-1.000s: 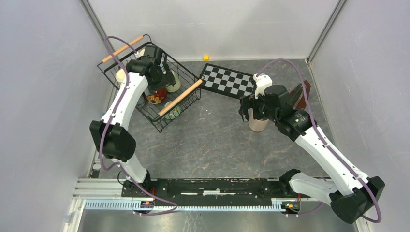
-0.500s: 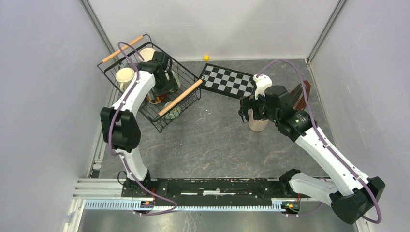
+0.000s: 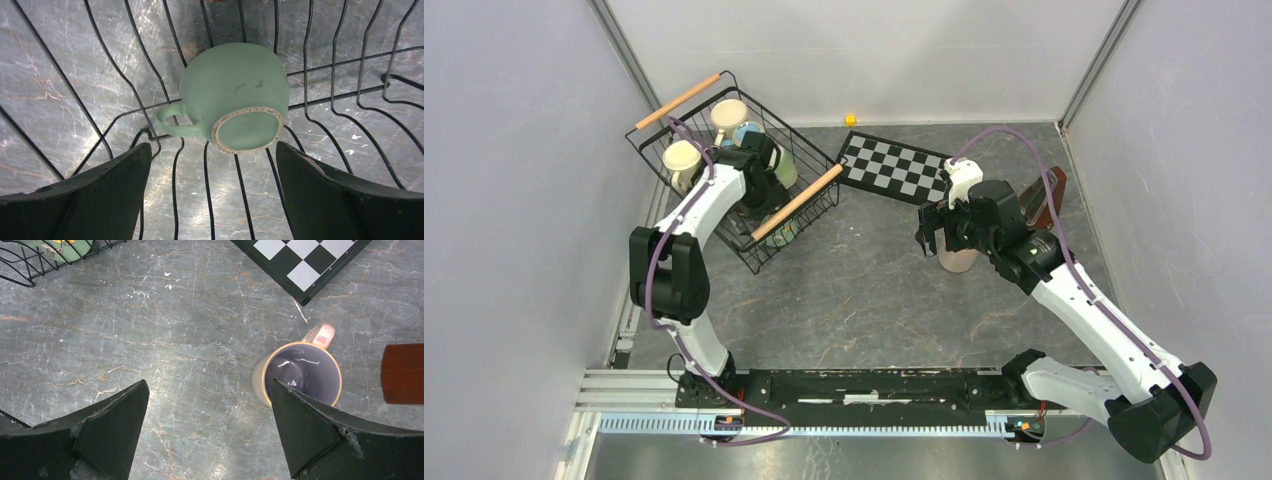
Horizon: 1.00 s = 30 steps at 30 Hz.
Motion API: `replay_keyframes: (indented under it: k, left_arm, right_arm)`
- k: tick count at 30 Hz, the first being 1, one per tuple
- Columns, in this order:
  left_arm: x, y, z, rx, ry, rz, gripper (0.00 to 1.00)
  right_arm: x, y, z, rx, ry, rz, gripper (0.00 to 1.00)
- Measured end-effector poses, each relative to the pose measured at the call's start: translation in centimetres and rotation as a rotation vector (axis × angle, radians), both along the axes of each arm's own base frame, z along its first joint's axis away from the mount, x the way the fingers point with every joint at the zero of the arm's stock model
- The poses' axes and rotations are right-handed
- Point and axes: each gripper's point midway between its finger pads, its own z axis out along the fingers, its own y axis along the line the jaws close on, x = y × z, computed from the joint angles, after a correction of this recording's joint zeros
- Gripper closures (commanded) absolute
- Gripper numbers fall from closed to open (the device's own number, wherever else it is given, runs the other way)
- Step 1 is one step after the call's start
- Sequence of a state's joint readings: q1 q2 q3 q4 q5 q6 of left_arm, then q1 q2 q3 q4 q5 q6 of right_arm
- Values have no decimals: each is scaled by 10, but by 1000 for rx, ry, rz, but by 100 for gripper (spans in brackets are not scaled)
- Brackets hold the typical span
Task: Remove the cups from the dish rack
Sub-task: Unload the cup from the dish rack.
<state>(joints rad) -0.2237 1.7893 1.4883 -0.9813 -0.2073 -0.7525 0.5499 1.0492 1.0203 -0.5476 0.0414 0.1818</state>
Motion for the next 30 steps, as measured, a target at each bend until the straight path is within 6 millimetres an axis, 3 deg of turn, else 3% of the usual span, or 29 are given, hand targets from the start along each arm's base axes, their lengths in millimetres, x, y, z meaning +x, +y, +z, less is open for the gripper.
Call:
replay_keyframes:
  k: [8, 17, 30]
  left_arm:
    - [3, -6, 18, -79, -80, 166, 0]
    - [-4, -9, 0, -129, -68, 333, 0]
    - [7, -13, -3, -176, -100, 457, 0]
  right_arm:
    - [1, 2, 1, 6, -6, 4, 2]
    - [-1, 3, -2, 9, 0, 14, 2]
    - [-1, 2, -4, 3, 1, 17, 2]
